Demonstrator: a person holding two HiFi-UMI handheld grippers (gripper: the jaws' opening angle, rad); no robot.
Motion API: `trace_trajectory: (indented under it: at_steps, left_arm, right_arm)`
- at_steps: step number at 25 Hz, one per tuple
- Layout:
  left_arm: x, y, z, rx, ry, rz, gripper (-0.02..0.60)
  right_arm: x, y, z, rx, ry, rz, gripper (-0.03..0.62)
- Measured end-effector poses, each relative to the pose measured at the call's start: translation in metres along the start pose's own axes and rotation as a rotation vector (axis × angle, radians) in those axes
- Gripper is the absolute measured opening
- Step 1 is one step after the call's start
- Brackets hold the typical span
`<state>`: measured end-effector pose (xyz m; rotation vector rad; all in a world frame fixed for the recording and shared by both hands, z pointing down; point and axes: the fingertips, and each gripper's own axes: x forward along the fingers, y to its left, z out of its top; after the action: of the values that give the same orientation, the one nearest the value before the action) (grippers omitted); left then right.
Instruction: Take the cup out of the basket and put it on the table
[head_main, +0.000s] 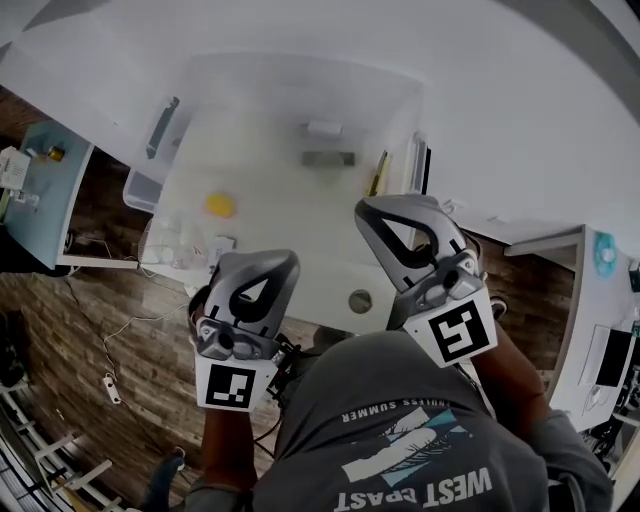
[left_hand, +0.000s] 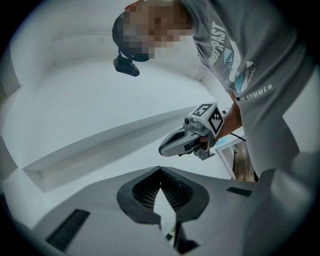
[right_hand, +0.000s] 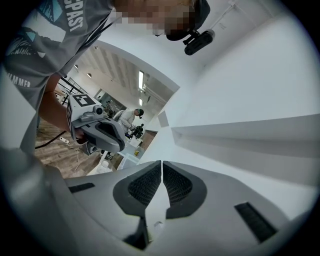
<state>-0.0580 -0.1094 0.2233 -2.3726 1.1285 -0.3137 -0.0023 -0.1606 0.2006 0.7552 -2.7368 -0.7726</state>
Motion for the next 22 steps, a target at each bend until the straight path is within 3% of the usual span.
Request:
trace_trajectory:
  at_steps: [10,22]
  left_arm:
    - [0.011,0.019,-0.029,-0.122,0.004,0.06,0.009]
    - [0.021,0.019,-0.042,-0.143,0.066,0.099,0.009]
  right_arm:
    - [0.033,-0.011,-0.029,0.037,0.085,0.068,0.012]
    - [0.088,-0.027,-0.081,0.021,0.163,0.186,0.036]
